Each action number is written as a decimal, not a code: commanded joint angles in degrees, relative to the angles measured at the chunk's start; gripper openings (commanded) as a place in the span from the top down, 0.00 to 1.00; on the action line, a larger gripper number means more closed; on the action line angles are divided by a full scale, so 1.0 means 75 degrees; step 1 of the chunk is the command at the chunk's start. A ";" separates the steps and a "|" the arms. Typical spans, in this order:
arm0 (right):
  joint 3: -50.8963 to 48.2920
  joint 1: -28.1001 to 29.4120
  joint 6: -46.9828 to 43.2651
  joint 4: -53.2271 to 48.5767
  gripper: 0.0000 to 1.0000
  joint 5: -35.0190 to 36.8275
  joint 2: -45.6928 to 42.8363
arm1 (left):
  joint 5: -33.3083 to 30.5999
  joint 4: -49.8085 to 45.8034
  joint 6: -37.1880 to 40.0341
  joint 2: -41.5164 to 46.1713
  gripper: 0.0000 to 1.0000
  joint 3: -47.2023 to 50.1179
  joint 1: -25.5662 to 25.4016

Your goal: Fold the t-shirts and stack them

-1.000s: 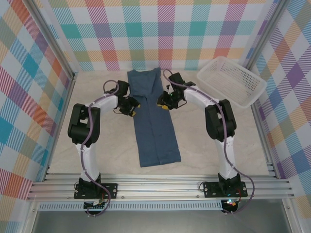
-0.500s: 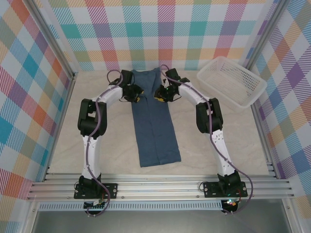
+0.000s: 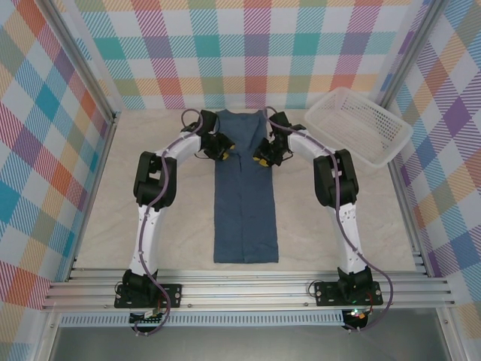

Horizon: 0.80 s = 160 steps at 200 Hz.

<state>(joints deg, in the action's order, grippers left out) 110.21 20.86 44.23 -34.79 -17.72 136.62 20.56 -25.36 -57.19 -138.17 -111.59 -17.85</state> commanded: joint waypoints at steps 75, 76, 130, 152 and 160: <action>0.0124 -0.0286 -0.0033 -0.0436 0.65 -0.0316 0.0020 | -0.0112 -0.1030 0.0959 -0.0219 0.58 -0.0935 -0.0152; 0.0121 -0.0286 -0.0029 -0.0430 0.65 -0.0325 0.0002 | -0.0120 -0.1062 0.0970 -0.0215 0.58 -0.0956 -0.0152; -0.0919 -0.0251 -0.0190 -0.0493 0.59 0.0305 -0.2090 | -0.1099 -0.1995 0.1786 0.2036 0.52 0.0226 -0.0405; -0.2445 -0.0205 -0.0068 -0.0442 0.59 0.0417 -0.3459 | -0.0630 -0.1960 0.1856 0.3659 0.53 0.2480 -0.0629; -0.3154 -0.0172 -0.0022 -0.0402 0.59 0.0350 -0.4012 | -0.0381 -0.1976 0.1908 0.4242 0.54 0.3346 -0.0748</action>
<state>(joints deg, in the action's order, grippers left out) 96.51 19.46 44.14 -36.69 -16.01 117.95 14.48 -36.42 -45.54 -118.91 -99.74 -20.32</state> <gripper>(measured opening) 0.410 0.467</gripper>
